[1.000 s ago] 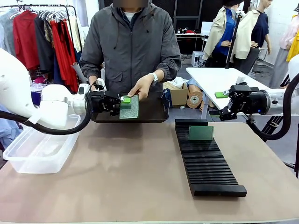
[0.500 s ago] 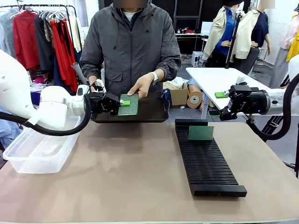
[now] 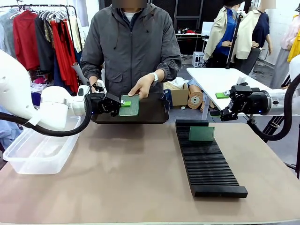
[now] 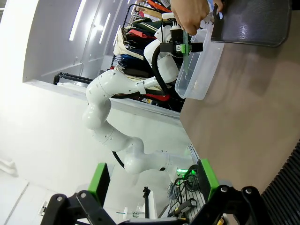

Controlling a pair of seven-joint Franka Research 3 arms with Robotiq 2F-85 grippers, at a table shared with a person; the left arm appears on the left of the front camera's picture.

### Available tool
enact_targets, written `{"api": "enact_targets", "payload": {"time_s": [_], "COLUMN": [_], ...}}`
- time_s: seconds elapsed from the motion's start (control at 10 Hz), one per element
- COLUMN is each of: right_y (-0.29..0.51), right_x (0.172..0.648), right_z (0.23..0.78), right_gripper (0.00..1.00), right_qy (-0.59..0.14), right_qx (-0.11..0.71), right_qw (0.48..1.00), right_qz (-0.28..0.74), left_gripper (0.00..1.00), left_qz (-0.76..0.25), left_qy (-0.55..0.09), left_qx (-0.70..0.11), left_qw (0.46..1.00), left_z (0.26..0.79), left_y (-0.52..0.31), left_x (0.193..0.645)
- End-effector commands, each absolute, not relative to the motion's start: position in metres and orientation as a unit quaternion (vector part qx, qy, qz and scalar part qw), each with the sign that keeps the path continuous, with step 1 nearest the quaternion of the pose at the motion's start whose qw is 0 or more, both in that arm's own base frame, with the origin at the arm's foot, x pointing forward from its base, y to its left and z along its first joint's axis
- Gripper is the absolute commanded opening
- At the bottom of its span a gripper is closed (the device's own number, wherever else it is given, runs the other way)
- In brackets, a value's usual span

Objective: Sort PCBs into racks and boxes based on the side picked up.
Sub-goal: Pick up the Blank PCB handed by the Human, then if the short side of the Blank PCB is picked up, insert it into the PCB Rack ; if the long side is picked up, place it in the Organizing box.

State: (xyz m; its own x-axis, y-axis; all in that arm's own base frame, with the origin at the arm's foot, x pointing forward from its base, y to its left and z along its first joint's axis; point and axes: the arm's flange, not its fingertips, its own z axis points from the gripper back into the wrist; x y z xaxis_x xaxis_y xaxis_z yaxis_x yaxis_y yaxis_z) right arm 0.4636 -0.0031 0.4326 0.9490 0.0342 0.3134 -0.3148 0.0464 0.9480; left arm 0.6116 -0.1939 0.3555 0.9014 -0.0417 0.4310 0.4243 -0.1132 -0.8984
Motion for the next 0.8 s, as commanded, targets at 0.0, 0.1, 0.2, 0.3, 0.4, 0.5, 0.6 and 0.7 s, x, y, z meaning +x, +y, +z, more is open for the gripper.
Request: {"api": "enact_targets", "payload": {"time_s": [0.0,0.1,0.2,0.3,0.4,0.5,0.6,0.7], "right_y": [-0.003,-0.003,-0.003,-0.003,-0.003,-0.003,-0.003,-0.003], "right_x": [0.4624,0.4624,0.4624,0.4624,0.4624,0.4624,0.4624,0.4624], "right_z": [0.4351,0.4351,0.4351,0.4351,0.4351,0.4351,0.4351,0.4351], "right_gripper": [1.0,1.0,1.0,1.0,1.0,1.0,1.0,1.0], "right_qy": [-0.099,-0.099,-0.099,-0.099,-0.099,-0.099,-0.099,-0.099], "right_qx": [0.682,0.682,0.682,0.682,0.682,0.682,0.682,0.682], "right_qw": [0.714,0.714,0.714,0.714,0.714,0.714,0.714,0.714], "right_qz": [0.12,0.12,0.12,0.12,0.12,0.12,0.12,0.12], "left_gripper": [0.0,0.0,0.0,0.0,0.0,0.0,0.0,0.0], "left_qz": [-0.18,-0.18,-0.18,-0.18,-0.18,-0.18,-0.18,-0.18], "left_qy": [-0.131,-0.131,-0.131,-0.131,-0.131,-0.131,-0.131,-0.131], "left_qx": [-0.727,-0.727,-0.727,-0.727,-0.727,-0.727,-0.727,-0.727], "left_qw": [0.65,0.65,0.65,0.65,0.65,0.65,0.65,0.65], "left_z": [0.3564,0.3564,0.3564,0.3564,0.3564,0.3564,0.3564,0.3564], "left_y": [-0.193,-0.193,-0.193,-0.193,-0.193,-0.193,-0.193,-0.193], "left_x": [0.6109,0.6109,0.6109,0.6109,0.6109,0.6109,0.6109,0.6109]}}
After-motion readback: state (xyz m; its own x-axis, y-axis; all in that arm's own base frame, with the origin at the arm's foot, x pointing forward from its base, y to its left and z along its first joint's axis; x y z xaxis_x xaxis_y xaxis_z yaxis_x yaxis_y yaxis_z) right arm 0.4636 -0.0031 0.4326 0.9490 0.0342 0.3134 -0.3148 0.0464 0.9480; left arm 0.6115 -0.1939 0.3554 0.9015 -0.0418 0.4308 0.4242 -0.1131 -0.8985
